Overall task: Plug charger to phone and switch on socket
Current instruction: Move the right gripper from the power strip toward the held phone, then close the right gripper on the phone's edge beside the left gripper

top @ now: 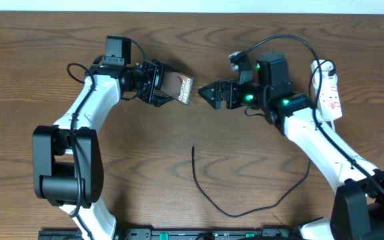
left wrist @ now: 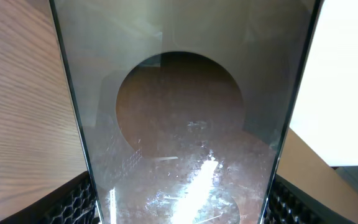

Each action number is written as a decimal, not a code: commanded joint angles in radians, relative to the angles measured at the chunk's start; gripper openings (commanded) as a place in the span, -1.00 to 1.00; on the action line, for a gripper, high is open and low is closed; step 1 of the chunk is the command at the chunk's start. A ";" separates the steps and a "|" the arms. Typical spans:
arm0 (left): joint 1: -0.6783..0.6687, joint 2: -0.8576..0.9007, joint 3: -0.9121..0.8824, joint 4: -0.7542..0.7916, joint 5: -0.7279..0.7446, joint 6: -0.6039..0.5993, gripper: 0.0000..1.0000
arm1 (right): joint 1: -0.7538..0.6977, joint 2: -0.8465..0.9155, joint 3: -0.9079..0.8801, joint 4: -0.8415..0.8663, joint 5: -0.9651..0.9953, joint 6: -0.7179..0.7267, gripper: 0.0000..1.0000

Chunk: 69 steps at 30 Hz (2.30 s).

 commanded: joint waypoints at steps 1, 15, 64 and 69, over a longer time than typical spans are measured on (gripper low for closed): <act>-0.016 -0.016 0.021 0.022 0.015 -0.041 -0.86 | 0.034 0.003 0.022 0.018 0.043 0.040 0.99; -0.074 -0.016 0.021 0.058 0.015 -0.163 -0.86 | 0.120 0.003 0.022 0.033 0.233 0.078 0.96; -0.193 -0.016 0.021 0.159 0.095 -0.222 -0.85 | 0.137 0.042 0.021 0.037 0.287 0.125 -0.24; -0.196 -0.016 0.021 0.159 0.095 -0.222 -0.86 | 0.137 0.042 0.021 0.036 0.294 0.125 -0.34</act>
